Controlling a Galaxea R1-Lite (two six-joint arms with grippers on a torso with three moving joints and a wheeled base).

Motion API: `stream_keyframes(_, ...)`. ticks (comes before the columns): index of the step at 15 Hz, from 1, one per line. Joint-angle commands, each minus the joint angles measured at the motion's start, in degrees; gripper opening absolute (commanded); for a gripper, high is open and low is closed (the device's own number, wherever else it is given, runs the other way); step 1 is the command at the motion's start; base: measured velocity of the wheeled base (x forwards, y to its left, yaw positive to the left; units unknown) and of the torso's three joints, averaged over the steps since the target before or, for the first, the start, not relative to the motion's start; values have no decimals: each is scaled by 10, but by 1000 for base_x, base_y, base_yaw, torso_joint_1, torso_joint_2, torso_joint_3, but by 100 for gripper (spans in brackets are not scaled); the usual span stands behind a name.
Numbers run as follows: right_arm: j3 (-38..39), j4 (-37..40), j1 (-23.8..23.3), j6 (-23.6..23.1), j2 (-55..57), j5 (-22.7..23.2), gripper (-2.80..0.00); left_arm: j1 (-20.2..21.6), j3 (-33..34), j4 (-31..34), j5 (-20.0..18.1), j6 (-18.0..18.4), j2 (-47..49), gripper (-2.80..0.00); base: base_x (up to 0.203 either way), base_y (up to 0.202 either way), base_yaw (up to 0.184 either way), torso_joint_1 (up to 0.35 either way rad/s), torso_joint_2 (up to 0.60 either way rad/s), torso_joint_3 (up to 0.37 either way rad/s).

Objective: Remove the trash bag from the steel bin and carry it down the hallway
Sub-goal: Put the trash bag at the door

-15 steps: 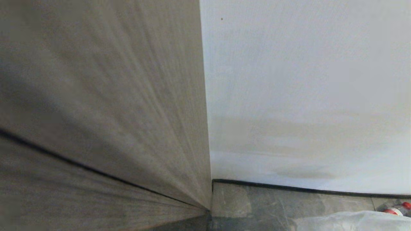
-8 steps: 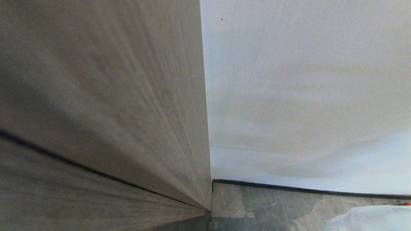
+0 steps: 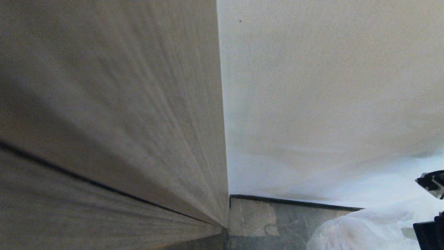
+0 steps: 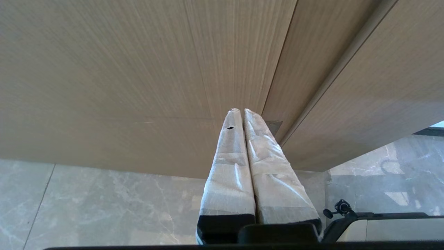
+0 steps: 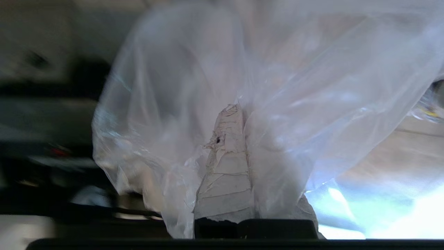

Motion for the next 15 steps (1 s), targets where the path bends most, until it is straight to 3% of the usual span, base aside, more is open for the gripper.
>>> stream_keyframes(1, 33, -9, 0, -15, 44, -5, -280, 0, 1, 0, 0, 0, 1, -280, 0, 0, 0, 0, 0, 0)
stream_keyframes(8, 55, -114, 17, -20, 104, -9, -280, 0, 1, 0, 0, 0, 1, -280, 0, 0, 0, 0, 0, 0)
stream_keyframes(15, 66, -153, 17, -16, 125, -8, -280, 0, 1, 0, 0, 0, 1, -280, 0, 0, 0, 0, 0, 0)
